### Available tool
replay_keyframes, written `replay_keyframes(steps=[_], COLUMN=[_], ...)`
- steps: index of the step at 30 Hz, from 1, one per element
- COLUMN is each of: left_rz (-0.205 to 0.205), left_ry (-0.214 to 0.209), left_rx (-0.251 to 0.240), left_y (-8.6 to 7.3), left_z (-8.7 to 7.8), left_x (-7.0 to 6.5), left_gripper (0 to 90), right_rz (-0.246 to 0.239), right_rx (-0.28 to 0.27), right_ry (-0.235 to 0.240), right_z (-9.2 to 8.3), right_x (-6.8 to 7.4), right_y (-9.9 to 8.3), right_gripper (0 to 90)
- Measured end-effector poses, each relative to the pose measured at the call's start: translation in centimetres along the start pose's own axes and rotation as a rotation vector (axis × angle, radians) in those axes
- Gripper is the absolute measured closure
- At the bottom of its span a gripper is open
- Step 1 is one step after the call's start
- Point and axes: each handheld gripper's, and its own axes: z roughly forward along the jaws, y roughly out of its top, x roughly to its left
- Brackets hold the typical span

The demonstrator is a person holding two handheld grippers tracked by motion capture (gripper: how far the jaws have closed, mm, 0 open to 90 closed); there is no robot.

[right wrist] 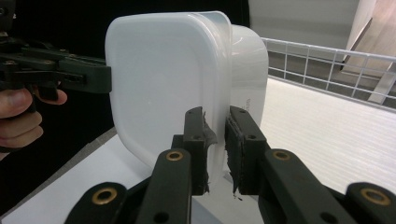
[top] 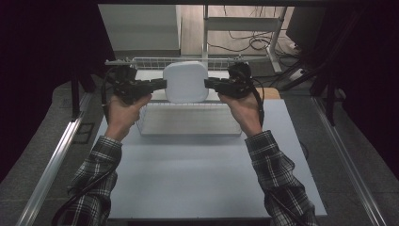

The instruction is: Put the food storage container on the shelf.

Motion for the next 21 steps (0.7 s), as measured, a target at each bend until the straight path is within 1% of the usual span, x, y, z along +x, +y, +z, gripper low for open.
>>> replay_keyframes(steps=[1,3,9,12,16,18,21], left_rz=[-0.003,-0.006,-0.024,-0.026,-0.025,-0.019,-0.010], left_ry=[0.014,0.021,0.016,0.014,0.004,0.004,0.017], left_rx=[0.006,0.007,0.014,0.019,0.016,0.015,0.021], left_y=[0.1,0.2,0.3,0.3,0.5,0.6,0.8], left_z=[0.3,0.4,1.2,1.5,1.7,1.8,2.2], left_x=[0.2,0.3,0.7,0.7,0.6,0.5,0.5], left_gripper=[77.9,77.4,72.9,71.2,69.9,67.0,64.5], right_rz=[0.009,0.015,0.030,0.035,0.060,0.065,0.070], right_rx=[0.006,0.009,0.026,0.031,0.020,0.014,0.000], right_ry=[-0.002,-0.004,-0.015,-0.024,-0.027,-0.023,-0.020], right_z=[0.3,0.6,1.2,1.4,1.7,1.8,2.0], right_x=[-0.1,-0.3,-0.9,-1.1,-1.5,-1.7,-1.9], right_y=[0.0,0.1,0.1,0.0,-0.2,-0.3,-0.4], right_gripper=[77.9,77.8,77.2,76.2,74.7,73.2,70.1])
